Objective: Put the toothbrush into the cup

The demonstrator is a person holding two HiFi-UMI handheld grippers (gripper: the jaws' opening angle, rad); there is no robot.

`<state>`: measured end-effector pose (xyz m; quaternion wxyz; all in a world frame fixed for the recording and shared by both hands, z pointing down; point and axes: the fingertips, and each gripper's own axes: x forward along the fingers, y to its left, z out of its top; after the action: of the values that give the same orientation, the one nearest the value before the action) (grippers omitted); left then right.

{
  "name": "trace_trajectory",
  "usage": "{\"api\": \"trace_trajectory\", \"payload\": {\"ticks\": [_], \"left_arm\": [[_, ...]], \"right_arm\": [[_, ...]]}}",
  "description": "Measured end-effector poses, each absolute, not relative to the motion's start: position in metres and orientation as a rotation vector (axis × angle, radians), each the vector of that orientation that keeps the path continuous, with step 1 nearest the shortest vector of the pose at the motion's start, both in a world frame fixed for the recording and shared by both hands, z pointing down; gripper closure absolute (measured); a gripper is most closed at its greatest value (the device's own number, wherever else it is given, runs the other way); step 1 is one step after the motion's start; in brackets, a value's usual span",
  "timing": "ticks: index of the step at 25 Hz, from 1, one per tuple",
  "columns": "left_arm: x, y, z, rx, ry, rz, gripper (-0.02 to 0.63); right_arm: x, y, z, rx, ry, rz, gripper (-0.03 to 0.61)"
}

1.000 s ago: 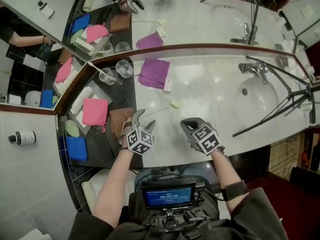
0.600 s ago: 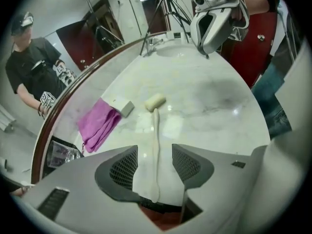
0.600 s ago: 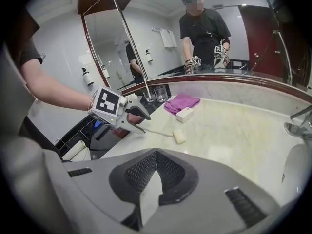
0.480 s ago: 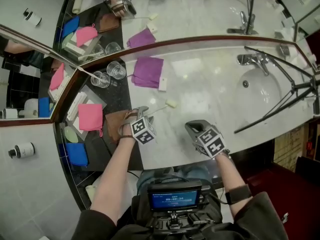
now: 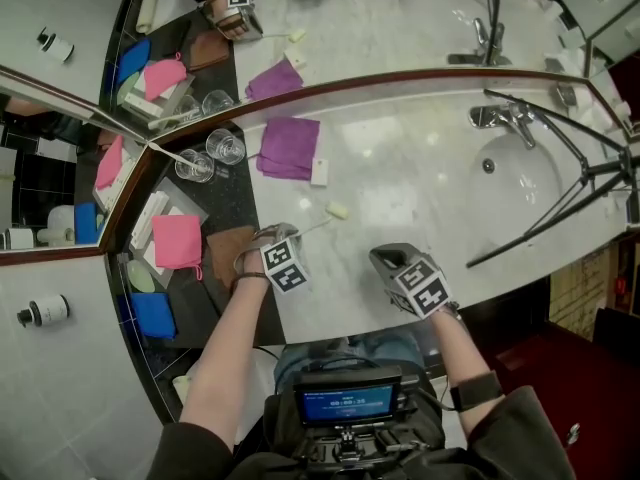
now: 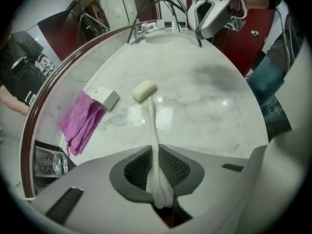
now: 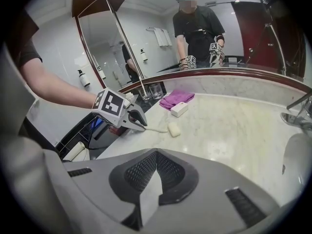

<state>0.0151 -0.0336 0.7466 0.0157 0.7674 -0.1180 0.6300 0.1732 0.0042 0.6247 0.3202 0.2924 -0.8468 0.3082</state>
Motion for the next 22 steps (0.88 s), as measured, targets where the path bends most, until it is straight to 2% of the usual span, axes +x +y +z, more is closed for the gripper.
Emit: {"api": "trace_trajectory", "payload": {"ticks": [7, 13, 22], "left_arm": [[-0.002, -0.062, 0.72, 2.428, -0.518, 2.066, 0.569], [-0.043, -0.106, 0.67, 2.443, -0.724, 2.288, 0.569], [-0.1, -0.159, 0.608, 2.41, -0.937, 2.466, 0.569]], "right_arm": [[0.149, 0.003, 0.621, 0.727, -2.26, 0.796, 0.572], [0.117, -0.004, 0.61, 0.687, -2.306, 0.756, 0.572], [0.065, -0.026, 0.581, 0.653, -2.369, 0.669, 0.572]]}}
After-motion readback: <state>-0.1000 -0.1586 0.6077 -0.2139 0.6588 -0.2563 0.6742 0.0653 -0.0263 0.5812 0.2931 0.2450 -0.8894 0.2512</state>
